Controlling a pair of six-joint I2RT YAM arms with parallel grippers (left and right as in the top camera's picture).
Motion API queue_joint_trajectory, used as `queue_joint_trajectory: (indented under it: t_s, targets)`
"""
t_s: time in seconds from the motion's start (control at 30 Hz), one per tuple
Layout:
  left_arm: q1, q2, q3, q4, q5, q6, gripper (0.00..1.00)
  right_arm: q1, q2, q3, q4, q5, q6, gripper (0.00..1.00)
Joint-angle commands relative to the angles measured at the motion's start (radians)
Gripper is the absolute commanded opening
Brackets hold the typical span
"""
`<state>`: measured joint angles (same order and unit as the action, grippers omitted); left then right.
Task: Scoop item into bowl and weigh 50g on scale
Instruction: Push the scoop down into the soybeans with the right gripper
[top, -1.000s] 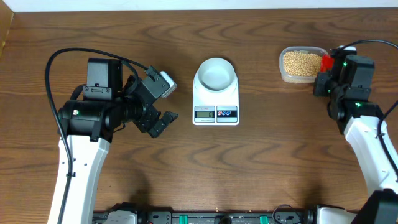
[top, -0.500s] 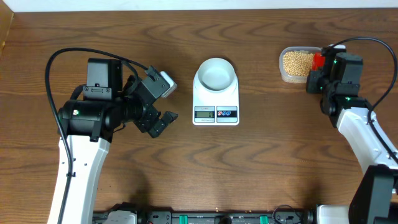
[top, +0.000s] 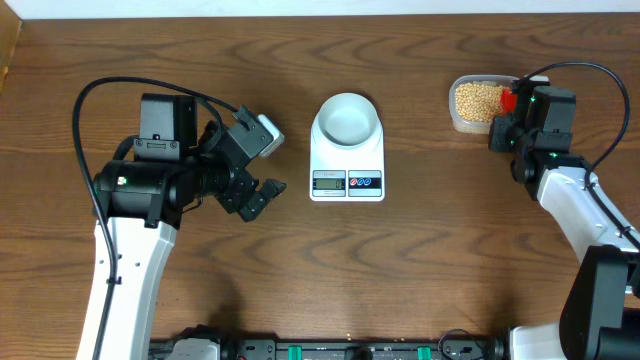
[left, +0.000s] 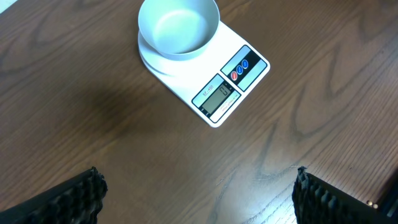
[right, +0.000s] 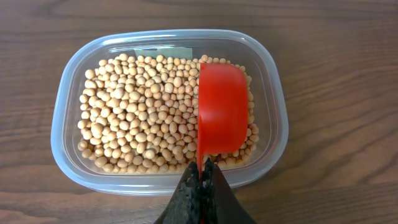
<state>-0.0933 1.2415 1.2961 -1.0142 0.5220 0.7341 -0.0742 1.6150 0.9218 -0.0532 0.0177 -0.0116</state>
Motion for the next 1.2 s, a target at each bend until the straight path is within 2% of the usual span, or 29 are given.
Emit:
queue_joint_trajectory:
  t_s: [0.0,1.17]
  targets:
    - [0.004,-0.008,0.017,-0.003,0.017,0.010,0.98,0.004,0.022,0.019,-0.002,-0.002,-0.003,0.01]
    - [0.004,-0.008,0.017,-0.003,0.016,0.010,0.98,0.005,0.024,0.019,-0.003,-0.036,0.063,0.01]
